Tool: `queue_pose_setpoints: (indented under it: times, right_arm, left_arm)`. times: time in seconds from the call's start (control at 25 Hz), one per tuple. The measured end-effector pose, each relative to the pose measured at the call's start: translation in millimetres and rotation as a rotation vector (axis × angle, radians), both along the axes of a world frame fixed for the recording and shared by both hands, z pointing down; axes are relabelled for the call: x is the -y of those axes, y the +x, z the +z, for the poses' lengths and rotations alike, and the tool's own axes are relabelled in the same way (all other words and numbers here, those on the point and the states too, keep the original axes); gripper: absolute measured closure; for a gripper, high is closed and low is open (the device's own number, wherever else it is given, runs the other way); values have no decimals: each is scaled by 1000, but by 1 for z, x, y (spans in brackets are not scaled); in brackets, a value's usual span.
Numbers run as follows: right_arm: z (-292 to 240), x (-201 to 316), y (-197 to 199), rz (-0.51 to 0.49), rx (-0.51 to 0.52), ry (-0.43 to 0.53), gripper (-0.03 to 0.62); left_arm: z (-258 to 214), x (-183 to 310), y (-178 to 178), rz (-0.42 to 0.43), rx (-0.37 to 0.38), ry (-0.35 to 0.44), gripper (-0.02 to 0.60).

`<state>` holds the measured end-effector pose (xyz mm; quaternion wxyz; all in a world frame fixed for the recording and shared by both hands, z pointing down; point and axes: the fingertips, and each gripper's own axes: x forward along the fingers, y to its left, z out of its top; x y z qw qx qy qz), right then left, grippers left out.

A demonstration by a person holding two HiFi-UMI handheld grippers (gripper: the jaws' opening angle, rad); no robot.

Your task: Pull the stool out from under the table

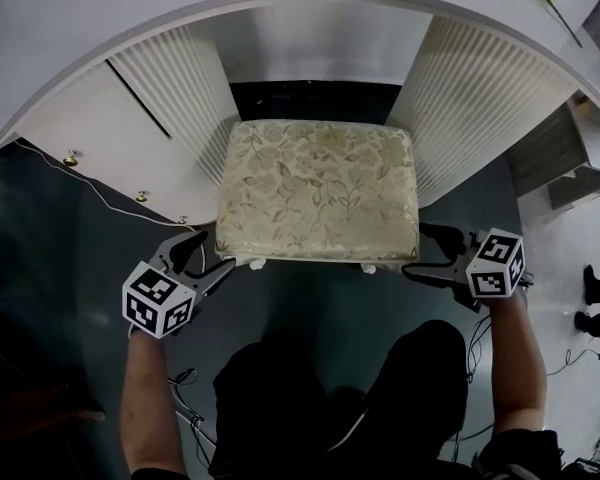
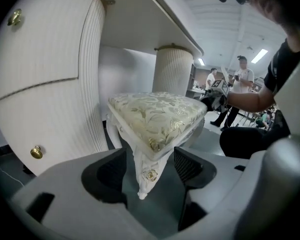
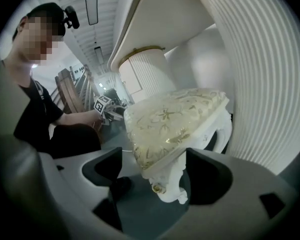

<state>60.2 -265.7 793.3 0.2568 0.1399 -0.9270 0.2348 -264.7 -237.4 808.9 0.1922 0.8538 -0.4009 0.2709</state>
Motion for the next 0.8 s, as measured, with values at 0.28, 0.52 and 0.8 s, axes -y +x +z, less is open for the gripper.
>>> queue_pose_setpoints:
  times: [0.28,0.52,0.8]
  right_arm:
    - [-4,17,-3,71,38,-49,198]
    - [4,20,-12,69,10,-133,187]
    - [9,14,-11,186,-53,-289,260]
  left_arm:
    - [-8,10,10,59,-61,-40,211]
    - [6,21,30,104,-99,-83,178]
    - [9,16,29,-49,-124,-222,239]
